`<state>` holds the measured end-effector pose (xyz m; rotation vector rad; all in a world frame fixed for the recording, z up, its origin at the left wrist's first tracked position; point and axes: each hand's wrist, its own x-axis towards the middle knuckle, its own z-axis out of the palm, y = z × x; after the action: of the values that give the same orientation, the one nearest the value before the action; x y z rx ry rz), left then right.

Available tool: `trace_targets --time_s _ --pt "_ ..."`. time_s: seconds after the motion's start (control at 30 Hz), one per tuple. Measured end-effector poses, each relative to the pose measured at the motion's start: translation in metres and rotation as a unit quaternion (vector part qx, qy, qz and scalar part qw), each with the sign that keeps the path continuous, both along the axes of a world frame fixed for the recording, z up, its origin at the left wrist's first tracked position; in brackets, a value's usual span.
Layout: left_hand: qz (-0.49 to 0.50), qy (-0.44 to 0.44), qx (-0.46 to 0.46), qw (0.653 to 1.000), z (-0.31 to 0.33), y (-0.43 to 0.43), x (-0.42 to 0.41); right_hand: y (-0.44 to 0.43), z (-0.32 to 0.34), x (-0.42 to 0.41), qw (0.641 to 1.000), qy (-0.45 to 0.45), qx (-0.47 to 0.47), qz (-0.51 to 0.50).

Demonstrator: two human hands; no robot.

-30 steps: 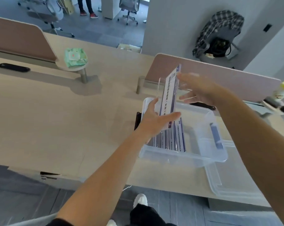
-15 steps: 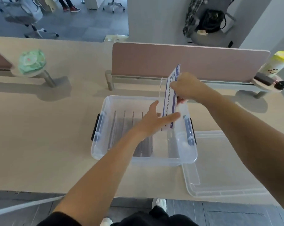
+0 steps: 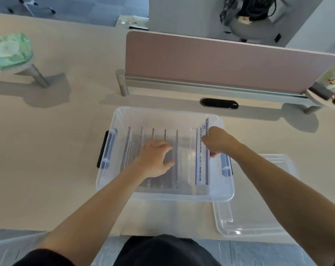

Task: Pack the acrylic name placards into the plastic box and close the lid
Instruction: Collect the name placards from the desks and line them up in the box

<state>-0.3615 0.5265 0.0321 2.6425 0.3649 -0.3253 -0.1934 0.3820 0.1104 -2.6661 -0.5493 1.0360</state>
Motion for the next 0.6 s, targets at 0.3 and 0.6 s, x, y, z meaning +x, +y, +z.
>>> trace_targets --time_s 0.3,0.6 --pt "-0.1 0.025 0.08 0.991 -0.036 0.0 0.018 0.009 -0.055 -0.021 0.997 0.051 -0.049 -0.043" --pt "-0.063 0.066 0.104 0.99 -0.042 -0.005 0.014 0.01 -0.081 -0.016 0.993 0.105 -0.041 -0.027"
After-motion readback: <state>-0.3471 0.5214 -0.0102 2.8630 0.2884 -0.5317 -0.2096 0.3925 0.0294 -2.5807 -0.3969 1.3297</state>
